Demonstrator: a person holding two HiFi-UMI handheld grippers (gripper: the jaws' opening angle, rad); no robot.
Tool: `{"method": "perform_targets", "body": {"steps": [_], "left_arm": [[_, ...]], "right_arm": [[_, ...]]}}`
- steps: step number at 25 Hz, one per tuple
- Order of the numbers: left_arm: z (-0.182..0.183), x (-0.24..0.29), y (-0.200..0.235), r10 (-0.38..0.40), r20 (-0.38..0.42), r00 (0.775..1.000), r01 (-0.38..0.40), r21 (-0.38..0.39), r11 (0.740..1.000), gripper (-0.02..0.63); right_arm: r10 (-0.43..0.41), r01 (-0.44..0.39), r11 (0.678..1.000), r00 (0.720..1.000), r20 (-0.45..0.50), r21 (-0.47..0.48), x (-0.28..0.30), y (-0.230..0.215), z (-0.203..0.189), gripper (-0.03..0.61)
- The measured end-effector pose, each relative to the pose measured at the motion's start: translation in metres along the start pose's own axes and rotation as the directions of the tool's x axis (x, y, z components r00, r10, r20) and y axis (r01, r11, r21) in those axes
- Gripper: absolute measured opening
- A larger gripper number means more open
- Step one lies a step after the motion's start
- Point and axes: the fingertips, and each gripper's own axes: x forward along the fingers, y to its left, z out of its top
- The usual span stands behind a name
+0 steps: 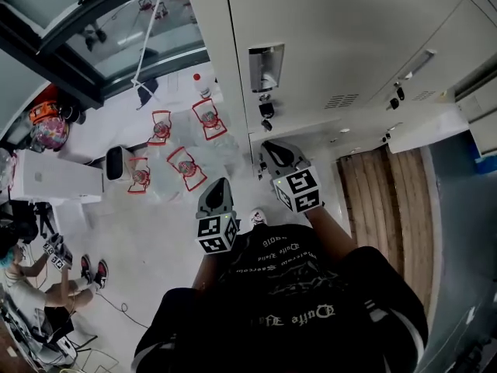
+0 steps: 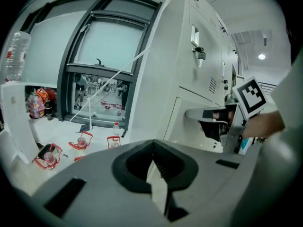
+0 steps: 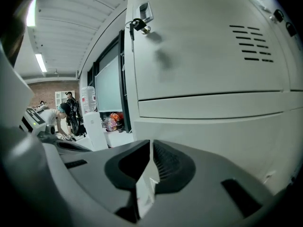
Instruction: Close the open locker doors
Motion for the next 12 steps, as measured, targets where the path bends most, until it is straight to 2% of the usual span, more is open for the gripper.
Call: {"method": "perform_targets", "body": {"steps": [12], "left_arm": [[0.007,0.016,-0.004,-0.097,-0.009,0.995,0.097,0.065,0.993,0.008]], "right_arm": [[-0.12,0.119,0.992,0.993,0.011,0.045,0.013,-0.013,0.005,0.025]]}}
